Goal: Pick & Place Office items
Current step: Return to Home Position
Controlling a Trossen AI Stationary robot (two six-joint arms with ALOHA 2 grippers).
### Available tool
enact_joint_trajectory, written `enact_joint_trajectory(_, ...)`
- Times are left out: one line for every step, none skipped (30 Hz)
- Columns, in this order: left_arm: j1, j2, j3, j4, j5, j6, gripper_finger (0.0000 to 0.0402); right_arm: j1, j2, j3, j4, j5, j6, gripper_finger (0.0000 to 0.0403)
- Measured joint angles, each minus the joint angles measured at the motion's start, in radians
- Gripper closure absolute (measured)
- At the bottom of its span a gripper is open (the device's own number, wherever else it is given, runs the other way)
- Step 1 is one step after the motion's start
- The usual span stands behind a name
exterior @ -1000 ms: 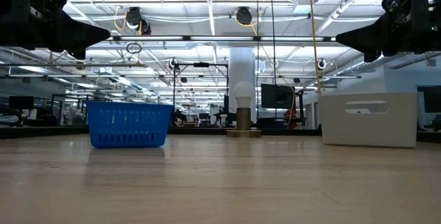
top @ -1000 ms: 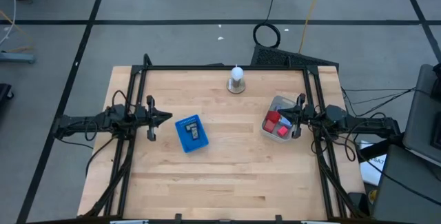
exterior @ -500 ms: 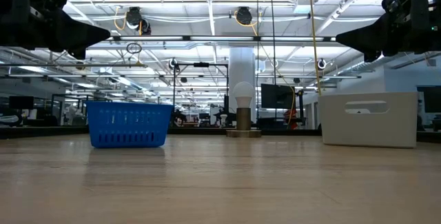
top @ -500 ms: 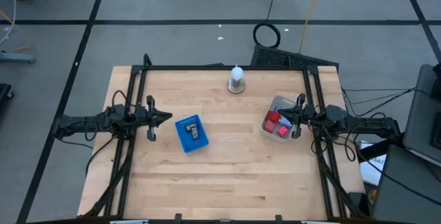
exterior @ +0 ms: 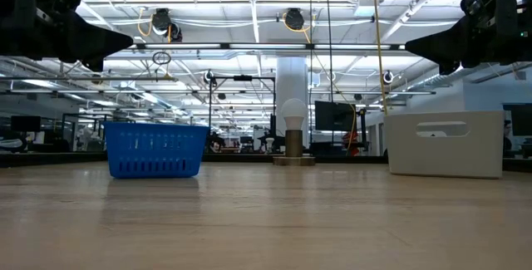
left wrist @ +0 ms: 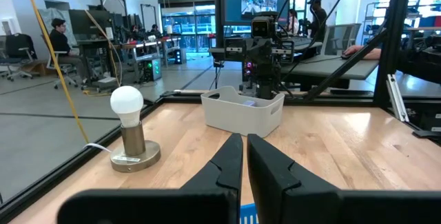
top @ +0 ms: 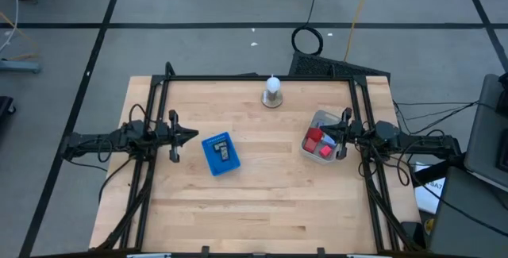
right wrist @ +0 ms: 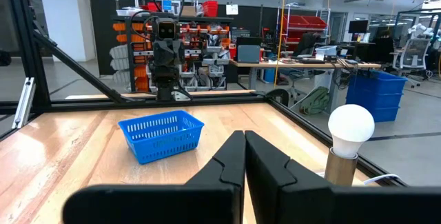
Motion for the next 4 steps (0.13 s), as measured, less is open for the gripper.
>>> enact_joint_trajectory(0.0,0.0,0.0,0.0,0.0,0.0,0.0376,0.0,0.0,0.0,0.0,0.0,0.0,0.0399)
enact_joint_trajectory(0.0,0.0,0.0,0.0,0.0,0.0,0.0376,0.0,0.0,0.0,0.0,0.0,0.0,0.0399)
enact_joint_trajectory(0.0,0.0,0.0,0.0,0.0,0.0,0.0376,0.0,0.0,0.0,0.0,0.0,0.0,0.0399)
enact_joint_trajectory(0.0,0.0,0.0,0.0,0.0,0.0,0.0376,0.0,0.0,0.0,0.0,0.0,0.0,0.0399)
